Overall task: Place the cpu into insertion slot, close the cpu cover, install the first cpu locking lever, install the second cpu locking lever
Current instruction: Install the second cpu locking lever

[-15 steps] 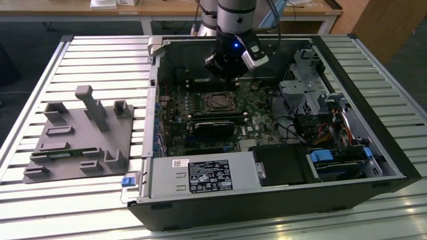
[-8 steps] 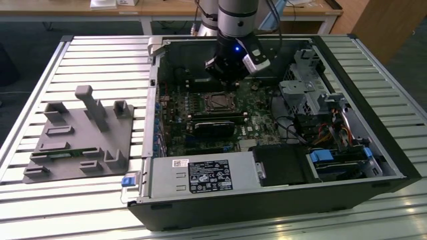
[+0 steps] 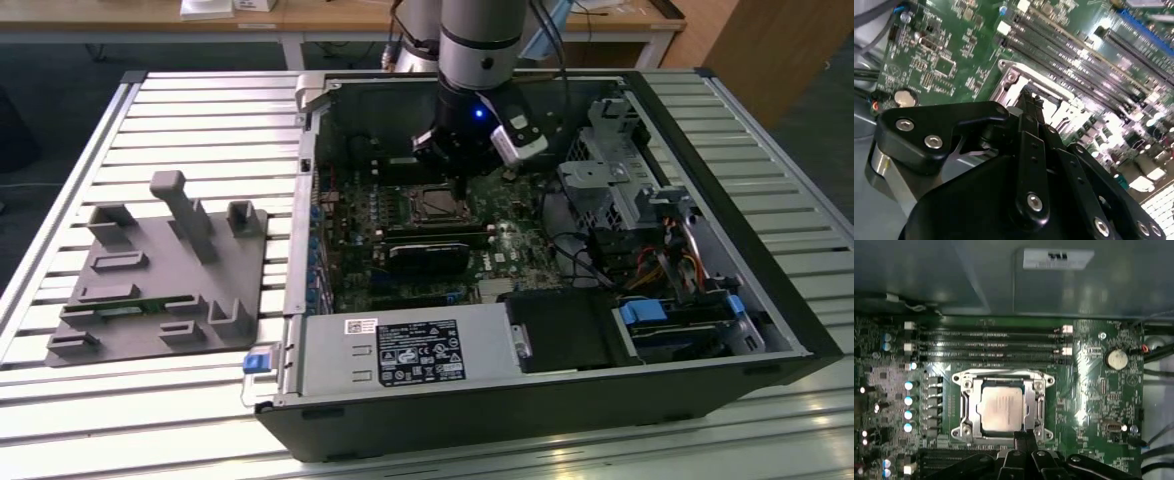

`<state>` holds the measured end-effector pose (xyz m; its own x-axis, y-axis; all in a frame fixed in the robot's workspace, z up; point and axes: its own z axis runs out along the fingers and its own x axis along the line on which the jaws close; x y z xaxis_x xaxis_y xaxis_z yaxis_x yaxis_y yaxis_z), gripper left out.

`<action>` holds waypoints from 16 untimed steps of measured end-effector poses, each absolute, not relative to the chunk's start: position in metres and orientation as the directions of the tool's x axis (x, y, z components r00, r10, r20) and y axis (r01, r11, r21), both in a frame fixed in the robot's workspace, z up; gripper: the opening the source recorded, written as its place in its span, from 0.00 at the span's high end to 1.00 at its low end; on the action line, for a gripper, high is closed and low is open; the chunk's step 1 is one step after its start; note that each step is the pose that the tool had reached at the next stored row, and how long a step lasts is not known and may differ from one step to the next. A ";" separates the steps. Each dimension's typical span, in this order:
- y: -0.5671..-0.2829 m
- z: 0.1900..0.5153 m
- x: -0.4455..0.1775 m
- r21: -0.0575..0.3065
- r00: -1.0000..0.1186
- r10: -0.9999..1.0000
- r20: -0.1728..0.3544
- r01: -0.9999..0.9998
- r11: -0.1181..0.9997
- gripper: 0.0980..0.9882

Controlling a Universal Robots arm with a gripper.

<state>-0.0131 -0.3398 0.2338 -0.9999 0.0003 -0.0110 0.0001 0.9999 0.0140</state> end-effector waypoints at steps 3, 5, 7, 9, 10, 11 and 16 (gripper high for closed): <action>-0.342 0.234 -0.013 0.056 -1.000 0.001 -0.003 0.000 0.998 0.99; -0.344 0.234 -0.013 0.076 -1.000 0.001 0.003 0.001 0.997 0.99; -0.349 0.233 -0.013 0.077 -1.000 0.001 0.003 0.001 0.997 0.99; -0.355 0.233 -0.013 0.077 -1.000 0.001 0.003 0.001 0.997 0.99; -0.358 0.233 -0.013 0.077 -1.000 0.001 0.004 0.001 0.997 0.99; -0.361 0.233 -0.013 0.077 -1.000 0.001 0.004 0.001 0.997 0.99; -0.370 0.233 -0.015 0.078 -1.000 0.001 0.004 0.001 0.997 0.99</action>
